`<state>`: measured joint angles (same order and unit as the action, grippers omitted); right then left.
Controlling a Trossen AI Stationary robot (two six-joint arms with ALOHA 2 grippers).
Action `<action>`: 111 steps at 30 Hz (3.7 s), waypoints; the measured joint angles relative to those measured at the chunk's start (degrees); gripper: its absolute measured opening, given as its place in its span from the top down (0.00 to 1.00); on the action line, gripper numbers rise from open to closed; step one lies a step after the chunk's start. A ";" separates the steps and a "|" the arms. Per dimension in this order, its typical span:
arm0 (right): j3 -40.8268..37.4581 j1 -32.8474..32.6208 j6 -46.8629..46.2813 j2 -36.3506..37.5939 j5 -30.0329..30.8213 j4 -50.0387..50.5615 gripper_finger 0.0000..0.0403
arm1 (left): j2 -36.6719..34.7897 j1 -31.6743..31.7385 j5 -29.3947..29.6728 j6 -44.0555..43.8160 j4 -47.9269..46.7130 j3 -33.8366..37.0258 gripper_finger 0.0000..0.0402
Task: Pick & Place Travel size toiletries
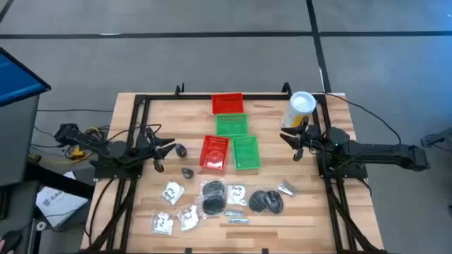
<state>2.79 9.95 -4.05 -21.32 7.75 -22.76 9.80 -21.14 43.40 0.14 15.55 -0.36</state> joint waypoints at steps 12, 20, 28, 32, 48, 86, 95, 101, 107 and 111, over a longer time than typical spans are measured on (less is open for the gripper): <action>0.00 -0.01 -0.01 0.02 0.00 -0.01 0.72 | 0.00 0.00 0.00 0.00 0.00 -0.02 0.78; 0.01 -0.01 -0.01 0.01 0.00 -0.01 0.72 | 0.00 0.01 0.01 0.00 -0.01 0.00 0.78; 0.00 -0.01 -0.02 0.01 0.00 -0.01 0.72 | 0.00 0.00 0.02 0.00 0.00 0.00 0.78; 0.00 -0.02 0.00 0.00 0.00 -0.02 0.72 | 0.00 0.00 0.02 0.00 0.00 0.00 0.78; 0.01 0.26 9.80 0.01 0.01 0.02 0.72 | 0.00 0.02 0.00 0.00 -0.02 0.00 0.78; 18.88 -20.74 -26.63 -8.30 -7.77 46.30 0.82 | 0.02 0.00 -9.53 -6.55 1.55 0.00 0.78; 18.88 -32.85 -44.32 -18.93 -6.26 47.80 0.84 | 0.11 0.01 -9.60 -6.67 1.66 0.00 0.78; 18.88 -36.52 -51.51 -26.53 -4.94 48.21 0.84 | 0.11 0.02 -9.64 -6.67 1.70 0.00 0.78; 18.88 -36.91 -53.05 -31.86 -4.90 48.32 0.83 | 0.11 0.00 -9.64 -6.67 1.70 -0.02 0.78; 18.88 -36.83 -54.33 -34.06 -4.90 48.39 0.77 | 0.11 0.00 -9.64 -6.67 1.70 0.00 0.78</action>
<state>21.67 -26.87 -58.39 -55.38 2.85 25.63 9.91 -21.15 33.76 -6.52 17.26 -0.36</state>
